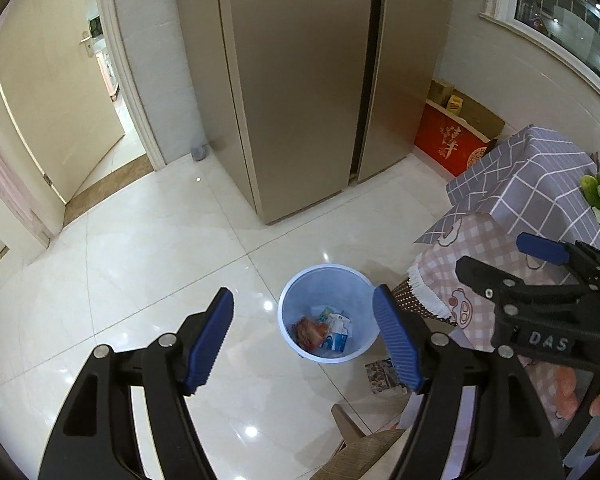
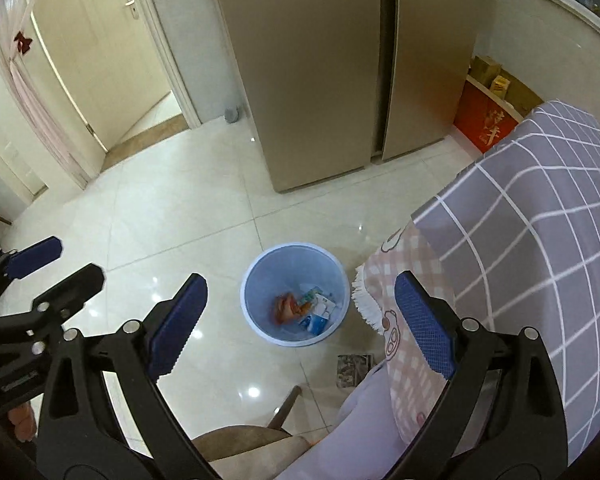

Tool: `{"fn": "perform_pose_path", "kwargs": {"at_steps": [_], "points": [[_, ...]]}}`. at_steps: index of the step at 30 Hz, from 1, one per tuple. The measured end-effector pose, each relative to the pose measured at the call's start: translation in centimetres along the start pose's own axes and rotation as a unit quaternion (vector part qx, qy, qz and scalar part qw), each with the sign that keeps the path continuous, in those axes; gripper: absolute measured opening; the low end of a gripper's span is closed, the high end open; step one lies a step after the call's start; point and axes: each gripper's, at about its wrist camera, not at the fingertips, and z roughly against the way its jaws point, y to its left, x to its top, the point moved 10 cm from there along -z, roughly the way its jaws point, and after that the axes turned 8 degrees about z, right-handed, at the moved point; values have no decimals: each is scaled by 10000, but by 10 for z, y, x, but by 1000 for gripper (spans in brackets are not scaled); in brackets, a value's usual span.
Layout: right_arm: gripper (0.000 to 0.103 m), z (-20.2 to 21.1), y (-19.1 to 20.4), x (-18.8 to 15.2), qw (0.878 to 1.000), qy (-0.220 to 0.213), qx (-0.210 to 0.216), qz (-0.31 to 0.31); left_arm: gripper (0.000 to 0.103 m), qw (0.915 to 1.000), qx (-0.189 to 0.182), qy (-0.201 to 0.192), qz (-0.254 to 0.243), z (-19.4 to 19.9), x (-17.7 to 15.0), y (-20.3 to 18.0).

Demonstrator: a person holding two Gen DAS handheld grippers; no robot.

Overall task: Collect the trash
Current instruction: 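Move both open grippers back toward the table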

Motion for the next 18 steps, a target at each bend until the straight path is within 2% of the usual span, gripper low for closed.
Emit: {"fn": "perform_pose_path", "kwargs": {"at_steps": [8, 18], "points": [[93, 34, -6, 0, 9991, -370, 206, -60, 71, 9991, -218, -344, -151, 26, 8, -22], [93, 79, -46, -10, 9950, -868, -66, -482, 74, 9947, -446, -718, -593, 57, 17, -71]]}}
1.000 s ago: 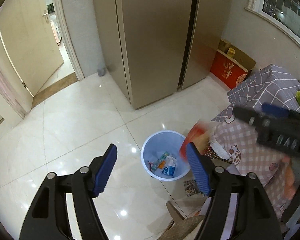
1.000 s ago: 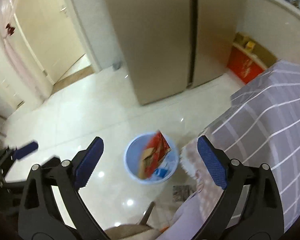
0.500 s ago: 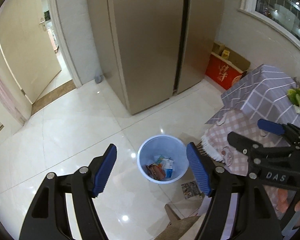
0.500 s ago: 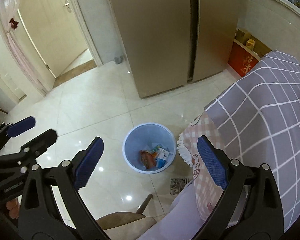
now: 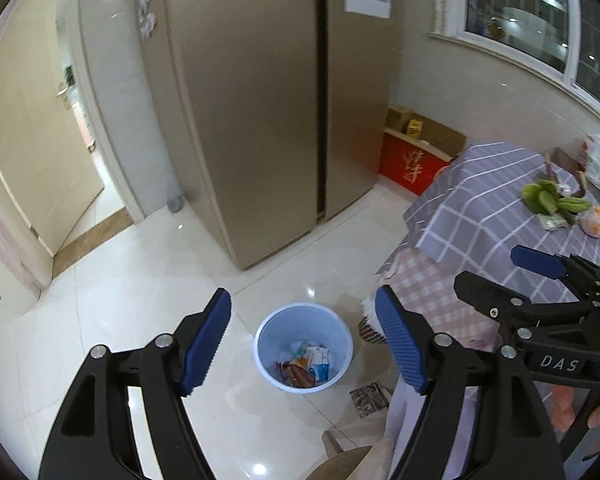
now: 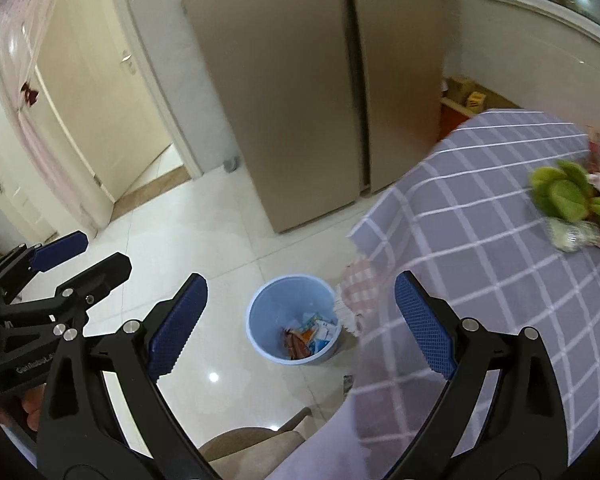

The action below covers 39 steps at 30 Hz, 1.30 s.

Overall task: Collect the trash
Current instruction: 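Move both open grippers back toward the table, then grasp the green leafy sprig with the left gripper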

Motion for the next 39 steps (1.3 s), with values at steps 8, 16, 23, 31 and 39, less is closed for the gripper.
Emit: {"fn": "perform_pose_path", "kwargs": {"at_steps": [8, 16, 23, 31, 39], "points": [[93, 34, -49, -10, 9984, -237, -403, -308, 76, 9976, -428, -180, -514, 10, 12, -70], [93, 70, -117, -27, 9920, -377, -955, -737, 77, 9904, -920, -202, -1011, 9, 14, -150], [93, 97, -182, -43, 9819, -402, -1475, -1116, 82, 9799, -1435, -156, -1377, 2, 14, -222], [93, 120, -241, -64, 9712, -416, -1832, -1463, 89, 9638, -2149, 46, -1578, -16, 16, -296], [93, 123, -293, -79, 9647, -258, -1959, -1742, 91, 9626, -2036, 525, -1707, -65, 17, -342]]}}
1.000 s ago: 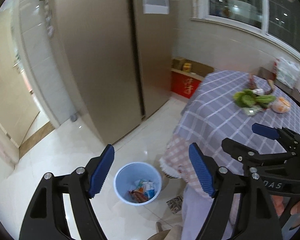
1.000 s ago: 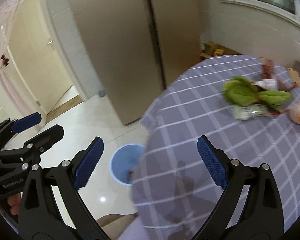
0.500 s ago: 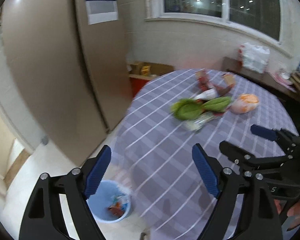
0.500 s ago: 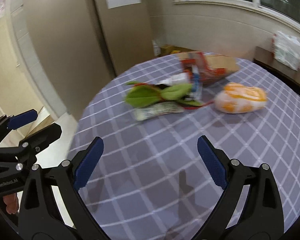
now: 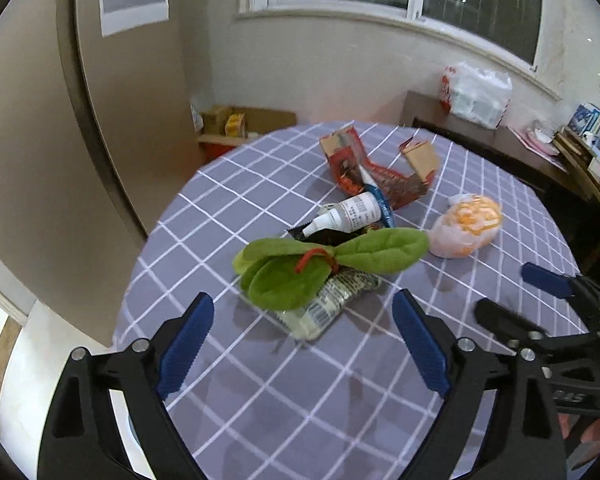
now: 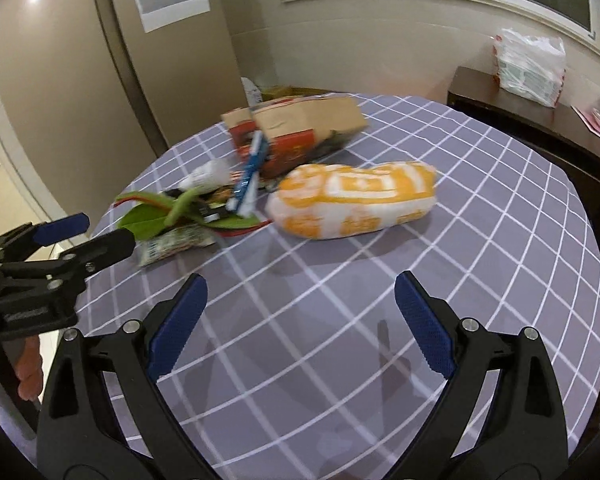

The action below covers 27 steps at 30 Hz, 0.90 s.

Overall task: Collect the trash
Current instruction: 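Grasp the green leafy sprig with the left gripper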

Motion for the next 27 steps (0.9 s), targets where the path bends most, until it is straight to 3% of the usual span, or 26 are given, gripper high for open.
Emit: {"fn": "perform_pose_path", "kwargs": {"at_steps": [4, 9, 11, 14, 15, 24, 27], "points": [[93, -1, -13, 6, 9999, 30, -91, 44, 91, 9998, 60, 194, 89, -27, 5, -1], [93, -2, -18, 12, 9999, 66, -105, 111, 90, 9970, -547, 302, 451, -48, 13, -2], [93, -4, -17, 13, 9998, 85, -116, 157, 71, 9968, -568, 285, 493, -51, 13, 0], [93, -7, -12, 13, 9996, 143, -116, 204, 34, 9978, -560, 262, 257, -46, 8, 2], [93, -8, -8, 13, 9996, 164, -84, 227, 16, 9975, -593, 275, 281, -46, 7, 2], [93, -6, 36, 13, 9977, 188, -47, 643, 10, 9977, -446, -186, 473, 2, -2, 41], [93, -7, 51, 14, 9969, 230, 50, 755, 10, 9975, -225, -428, 508, 23, -4, 62]]}}
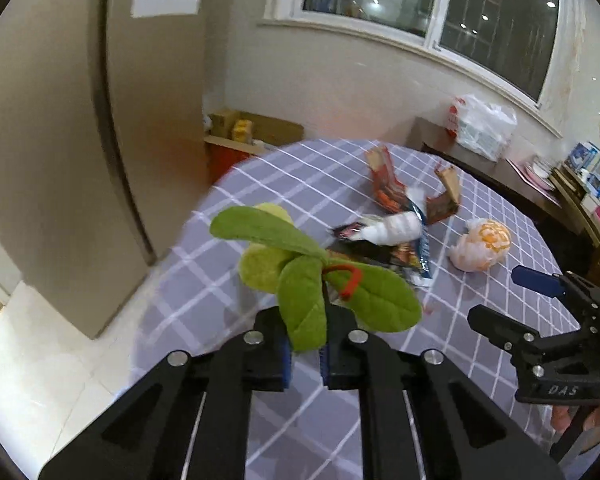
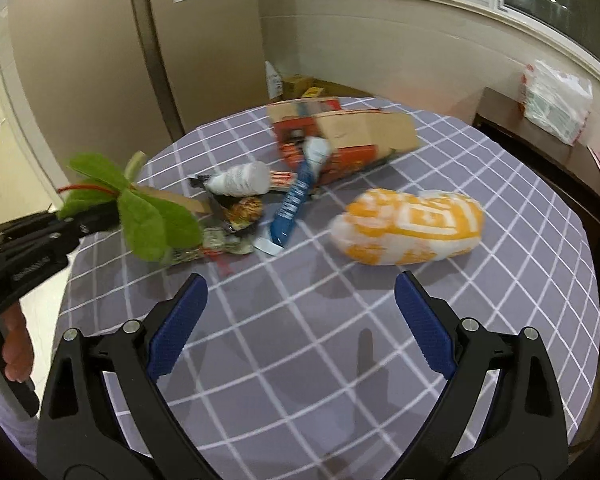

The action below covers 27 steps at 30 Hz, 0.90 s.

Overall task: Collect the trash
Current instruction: 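Grasp the green leafy sprig with the left gripper, then grasp the striped snack wrapper with the right gripper while the left gripper holds the sprig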

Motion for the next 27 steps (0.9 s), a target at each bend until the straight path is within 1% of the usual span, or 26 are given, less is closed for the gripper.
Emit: {"fn": "perform_pose_path", "kwargs": {"at_steps": [4, 6, 9, 15, 18, 19, 20, 21, 22, 27], "points": [[93, -6, 23, 5, 9994, 120, 315, 112, 10, 9995, 193, -226, 99, 25, 3, 26], [93, -16, 37, 6, 9982, 268, 498, 209, 10, 9988, 320, -335, 150, 37, 3, 43], [93, -30, 54, 10, 9964, 428, 624, 377, 10, 9975, 507, -443, 215, 48, 0, 61], [93, -65, 69, 17, 9946, 745, 455, 566, 10, 9949, 771, -496, 423, 59, -10, 97], [93, -76, 65, 25, 9957, 628, 274, 617, 10, 9943, 813, -494, 482, 61, -15, 109], [89, -77, 64, 26, 9956, 609, 274, 649, 10, 9942, 802, -496, 519, 62, -17, 112], [81, -76, 65, 27, 9955, 599, 288, 673, 10, 9940, 805, -510, 546, 63, -18, 114], [69, -73, 66, 29, 9956, 527, 329, 702, 10, 9934, 840, -535, 565, 65, -19, 118], [65, -71, 67, 29, 9954, 520, 404, 694, 10, 9928, 883, -559, 590, 66, -20, 121], [62, -63, 67, 26, 9959, 496, 411, 643, 11, 9916, 930, -602, 673, 73, -26, 125]]}}
